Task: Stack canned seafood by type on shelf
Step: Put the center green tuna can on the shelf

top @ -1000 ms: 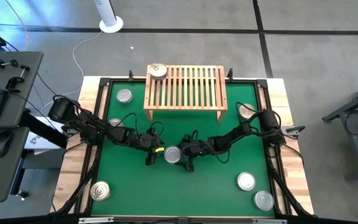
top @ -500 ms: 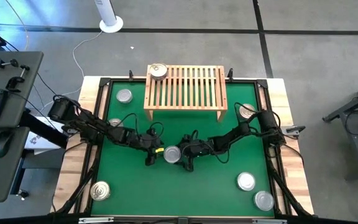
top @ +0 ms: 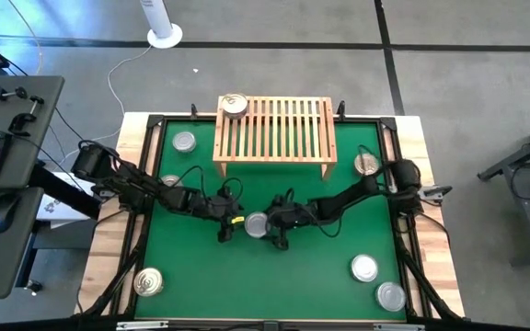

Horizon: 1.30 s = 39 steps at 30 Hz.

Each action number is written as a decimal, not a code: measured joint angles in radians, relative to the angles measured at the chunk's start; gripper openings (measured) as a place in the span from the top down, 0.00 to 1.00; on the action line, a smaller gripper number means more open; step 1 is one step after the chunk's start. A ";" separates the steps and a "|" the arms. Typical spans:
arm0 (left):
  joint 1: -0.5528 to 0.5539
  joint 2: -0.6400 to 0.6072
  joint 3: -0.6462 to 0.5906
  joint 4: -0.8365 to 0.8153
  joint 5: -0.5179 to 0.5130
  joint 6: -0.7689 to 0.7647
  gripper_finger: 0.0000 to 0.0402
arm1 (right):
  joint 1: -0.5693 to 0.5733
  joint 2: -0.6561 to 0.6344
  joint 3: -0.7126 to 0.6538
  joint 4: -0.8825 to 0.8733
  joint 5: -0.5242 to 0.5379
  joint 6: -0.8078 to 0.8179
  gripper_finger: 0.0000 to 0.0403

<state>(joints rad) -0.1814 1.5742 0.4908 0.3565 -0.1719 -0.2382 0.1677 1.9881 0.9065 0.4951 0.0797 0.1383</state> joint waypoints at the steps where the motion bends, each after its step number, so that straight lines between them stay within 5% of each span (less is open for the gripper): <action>1: 0.000 0.000 0.000 -0.002 0.000 0.000 0.27 | 0.000 -0.018 0.001 -0.024 0.002 0.000 0.02; 19: -0.011 0.000 -0.003 0.025 0.014 0.004 0.27 | 0.006 -0.075 0.000 -0.272 0.076 -0.024 0.02; 27: -0.010 0.004 -0.001 0.384 0.166 -0.012 0.29 | 0.007 -0.075 -0.002 -0.229 0.075 -0.033 0.02; 39: 0.058 0.215 0.106 0.304 0.283 -0.029 0.44 | 0.007 -0.078 -0.002 -0.228 0.085 -0.038 0.02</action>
<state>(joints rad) -0.1234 1.7897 0.5967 0.6605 0.1116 -0.2676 0.1745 1.9099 0.9042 0.2672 0.1643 0.1003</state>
